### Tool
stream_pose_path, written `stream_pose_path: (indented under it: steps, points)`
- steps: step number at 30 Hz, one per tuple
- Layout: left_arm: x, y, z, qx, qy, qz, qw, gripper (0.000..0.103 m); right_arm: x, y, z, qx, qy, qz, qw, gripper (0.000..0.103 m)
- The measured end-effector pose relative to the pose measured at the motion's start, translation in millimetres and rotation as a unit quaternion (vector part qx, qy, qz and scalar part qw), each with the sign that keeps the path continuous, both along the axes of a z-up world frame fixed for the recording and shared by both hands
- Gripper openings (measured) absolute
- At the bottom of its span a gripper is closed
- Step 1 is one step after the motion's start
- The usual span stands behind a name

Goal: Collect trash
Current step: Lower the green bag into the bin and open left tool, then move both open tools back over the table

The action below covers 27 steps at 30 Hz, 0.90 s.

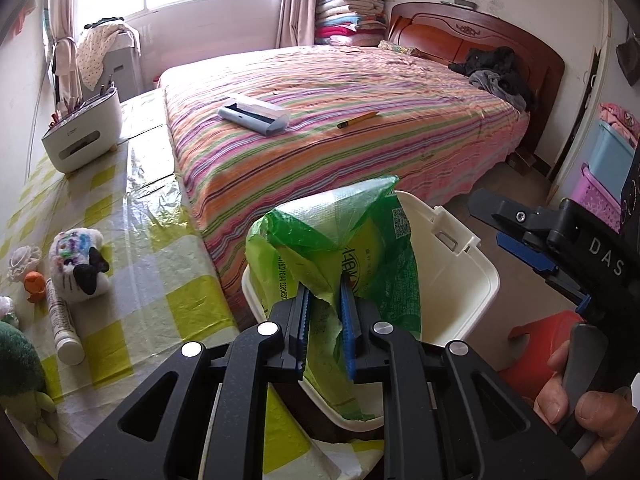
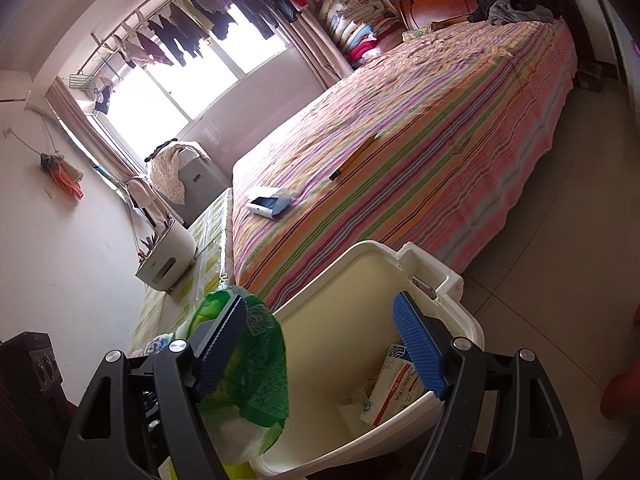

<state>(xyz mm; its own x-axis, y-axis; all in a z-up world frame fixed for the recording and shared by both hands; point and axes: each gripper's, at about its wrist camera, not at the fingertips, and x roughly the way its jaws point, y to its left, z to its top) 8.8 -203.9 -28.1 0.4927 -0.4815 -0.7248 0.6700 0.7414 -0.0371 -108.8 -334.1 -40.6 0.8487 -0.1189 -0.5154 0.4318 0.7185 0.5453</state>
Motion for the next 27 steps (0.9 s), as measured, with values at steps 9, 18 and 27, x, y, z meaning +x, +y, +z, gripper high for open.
stream_pose_path:
  steps: [9,18,27]
  points:
    - [-13,-2,7,-0.009,-0.025,-0.002,0.9996,0.085,-4,2,6,-0.014,-0.008,-0.005,1.0,0.074]
    - [-33,16,21,0.013,-0.09,-0.004,0.9958,0.084,0,9,9,-0.018,-0.011,-0.004,1.0,0.074]
    - [-26,65,30,0.013,-0.108,0.031,0.9936,0.084,18,31,12,-0.029,-0.006,0.013,0.999,0.074]
